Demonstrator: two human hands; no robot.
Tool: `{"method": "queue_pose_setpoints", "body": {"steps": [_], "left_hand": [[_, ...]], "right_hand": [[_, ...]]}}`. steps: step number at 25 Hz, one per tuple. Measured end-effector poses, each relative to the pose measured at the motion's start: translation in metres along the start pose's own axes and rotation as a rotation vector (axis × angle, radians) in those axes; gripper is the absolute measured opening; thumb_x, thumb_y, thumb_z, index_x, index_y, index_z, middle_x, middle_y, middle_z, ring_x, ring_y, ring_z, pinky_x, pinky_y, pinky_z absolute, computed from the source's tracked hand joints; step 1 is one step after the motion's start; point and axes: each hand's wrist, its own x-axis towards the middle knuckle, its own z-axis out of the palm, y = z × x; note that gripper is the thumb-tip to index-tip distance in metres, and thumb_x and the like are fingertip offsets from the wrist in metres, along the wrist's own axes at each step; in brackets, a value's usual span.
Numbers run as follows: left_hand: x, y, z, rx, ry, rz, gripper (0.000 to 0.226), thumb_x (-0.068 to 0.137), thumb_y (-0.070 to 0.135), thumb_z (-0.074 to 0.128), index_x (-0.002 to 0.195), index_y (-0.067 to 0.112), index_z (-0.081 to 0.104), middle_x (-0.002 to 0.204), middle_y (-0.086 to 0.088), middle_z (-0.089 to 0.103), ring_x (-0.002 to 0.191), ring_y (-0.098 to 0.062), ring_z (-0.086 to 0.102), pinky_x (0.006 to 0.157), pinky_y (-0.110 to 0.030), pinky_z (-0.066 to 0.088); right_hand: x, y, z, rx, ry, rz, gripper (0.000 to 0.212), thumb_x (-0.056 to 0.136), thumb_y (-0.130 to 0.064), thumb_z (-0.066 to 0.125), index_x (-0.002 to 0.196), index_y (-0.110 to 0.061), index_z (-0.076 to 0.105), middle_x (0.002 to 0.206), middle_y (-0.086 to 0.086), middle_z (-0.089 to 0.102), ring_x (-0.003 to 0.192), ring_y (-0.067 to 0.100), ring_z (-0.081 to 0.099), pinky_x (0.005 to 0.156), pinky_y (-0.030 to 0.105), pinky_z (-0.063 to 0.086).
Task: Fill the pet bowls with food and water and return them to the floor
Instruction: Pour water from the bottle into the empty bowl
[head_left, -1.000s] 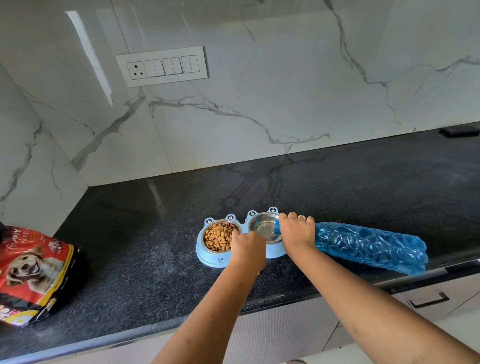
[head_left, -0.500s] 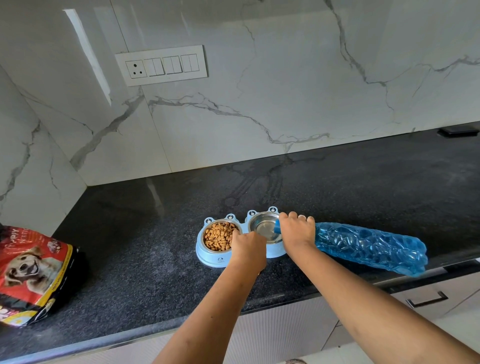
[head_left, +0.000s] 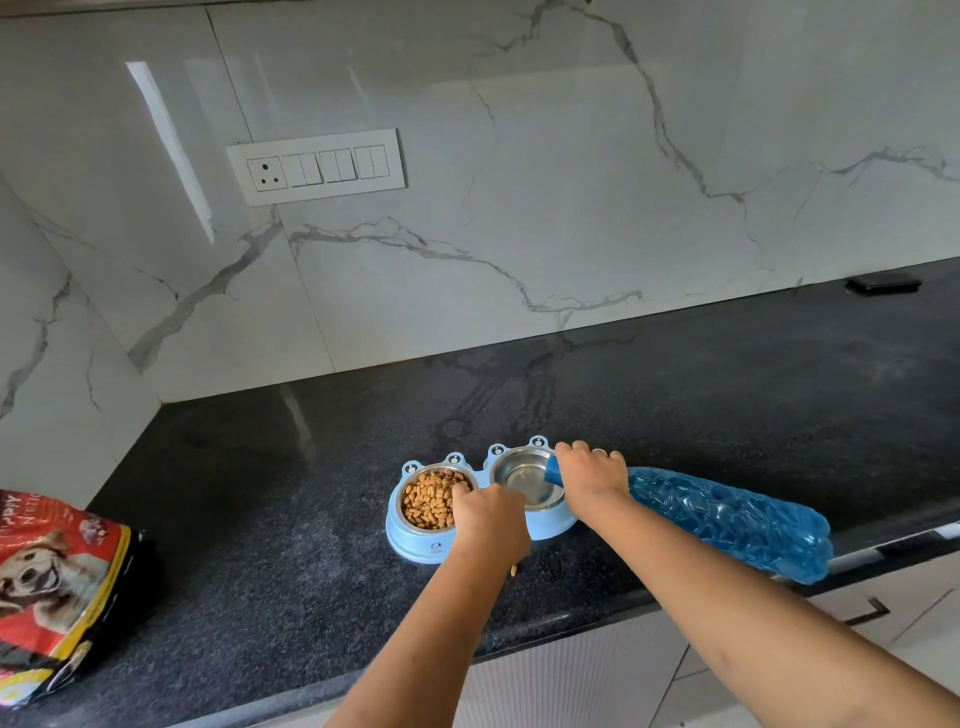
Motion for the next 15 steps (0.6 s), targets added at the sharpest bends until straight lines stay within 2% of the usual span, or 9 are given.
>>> {"method": "queue_pose_setpoints", "body": {"steps": [2,4,8,10,12,15], "left_hand": [[0.005,-0.002,-0.007,-0.04,-0.021,-0.032,0.028,0.092,0.029,0.052,0.118,0.021,0.06,0.113,-0.001,0.065,0.105,-0.023,0.06,0.094,-0.039,0.035],[0.011,-0.003,-0.017,-0.104,0.031,-0.083,0.027,0.09,0.023,0.048,0.113,0.018,0.061,0.113,-0.003,0.065,0.105,-0.025,0.059,0.086,-0.037,0.037],[0.037,-0.008,-0.046,-0.349,0.163,-0.148,0.031,0.088,0.022,0.049,0.118,0.02,0.06,0.142,0.0,0.048,0.124,-0.027,0.046,0.097,-0.043,0.038],[0.059,-0.01,-0.066,-0.425,0.217,-0.143,0.034,0.089,0.025,0.051,0.122,0.023,0.06,0.152,0.002,0.036,0.131,-0.026,0.04,0.1,-0.044,0.037],[0.08,-0.015,-0.084,-0.467,0.269,-0.132,0.038,0.09,0.027,0.051,0.127,0.024,0.058,0.154,0.002,0.034,0.134,-0.026,0.037,0.101,-0.044,0.038],[0.119,-0.017,-0.107,-0.507,0.354,-0.126,0.04,0.088,0.03,0.054,0.127,0.024,0.058,0.147,0.001,0.042,0.13,-0.026,0.041,0.098,-0.043,0.043]], "right_hand": [[0.006,0.002,-0.008,0.045,0.0,0.002,0.044,0.087,-0.008,0.062,0.128,-0.018,0.046,0.13,0.005,0.054,0.121,0.027,0.054,0.098,0.04,0.038],[0.014,0.004,-0.027,0.097,0.035,0.01,0.048,0.086,-0.009,0.063,0.13,-0.019,0.044,0.132,0.005,0.053,0.123,0.028,0.053,0.098,0.041,0.039],[0.045,0.011,-0.081,0.265,0.165,0.023,0.052,0.087,-0.016,0.063,0.135,-0.017,0.041,0.134,0.007,0.051,0.121,0.03,0.054,0.094,0.041,0.041],[0.072,0.018,-0.11,0.359,0.241,0.021,0.05,0.084,-0.018,0.064,0.129,-0.016,0.044,0.129,0.008,0.055,0.117,0.031,0.055,0.087,0.038,0.041],[0.098,0.025,-0.131,0.441,0.318,0.01,0.05,0.08,-0.024,0.067,0.125,-0.017,0.046,0.125,0.007,0.057,0.114,0.031,0.055,0.081,0.037,0.041],[0.145,0.039,-0.145,0.577,0.394,0.012,0.058,0.077,-0.037,0.072,0.126,-0.018,0.048,0.122,0.007,0.057,0.111,0.032,0.054,0.079,0.037,0.044]]}}
